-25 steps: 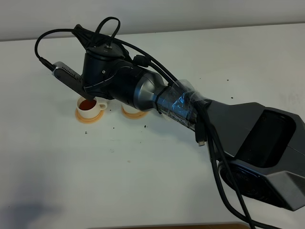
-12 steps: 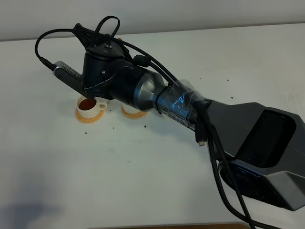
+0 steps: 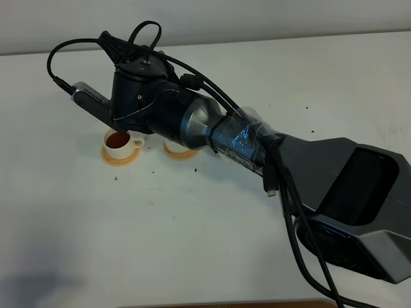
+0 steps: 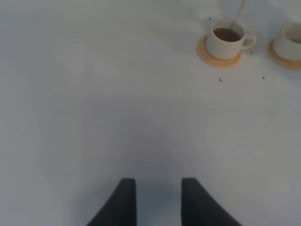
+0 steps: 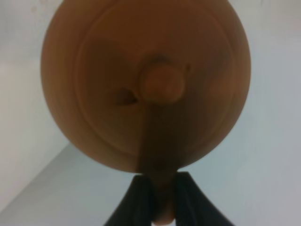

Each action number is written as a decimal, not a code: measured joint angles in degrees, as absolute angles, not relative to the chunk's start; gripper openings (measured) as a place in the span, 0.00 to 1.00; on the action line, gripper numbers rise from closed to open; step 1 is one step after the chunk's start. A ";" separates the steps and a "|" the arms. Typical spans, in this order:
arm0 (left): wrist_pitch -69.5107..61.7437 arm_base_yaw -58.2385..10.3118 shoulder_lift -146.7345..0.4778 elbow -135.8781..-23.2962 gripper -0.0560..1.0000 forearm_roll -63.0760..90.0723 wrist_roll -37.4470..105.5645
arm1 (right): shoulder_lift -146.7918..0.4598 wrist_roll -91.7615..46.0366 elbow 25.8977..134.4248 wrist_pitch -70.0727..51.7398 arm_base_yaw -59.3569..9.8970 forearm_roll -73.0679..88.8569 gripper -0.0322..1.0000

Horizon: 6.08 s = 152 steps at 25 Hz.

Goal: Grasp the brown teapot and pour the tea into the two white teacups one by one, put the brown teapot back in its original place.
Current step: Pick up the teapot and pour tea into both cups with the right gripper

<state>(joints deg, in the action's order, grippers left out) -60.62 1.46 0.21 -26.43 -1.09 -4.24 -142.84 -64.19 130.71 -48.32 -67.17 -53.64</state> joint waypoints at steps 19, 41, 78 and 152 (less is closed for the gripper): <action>-60.62 1.46 0.21 -26.43 0.31 -1.09 -4.24 | -142.84 -57.53 130.71 -50.61 -66.99 -44.98 0.16; -60.62 1.46 0.21 -26.43 0.31 -1.09 -4.24 | -142.88 -52.55 137.71 -58.13 -62.57 -29.21 0.16; -60.62 1.46 0.21 -26.43 0.31 -1.09 -4.24 | -137.60 -46.08 139.98 -70.48 -60.60 -12.67 0.16; -60.62 1.46 0.21 -26.43 0.31 -1.09 -4.24 | -127.60 -37.65 102.76 -52.82 -61.17 -45.95 0.16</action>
<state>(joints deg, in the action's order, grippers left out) -60.62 1.46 0.21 -26.43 -1.09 -4.24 -127.60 -37.65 102.76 -52.82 -61.17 -45.95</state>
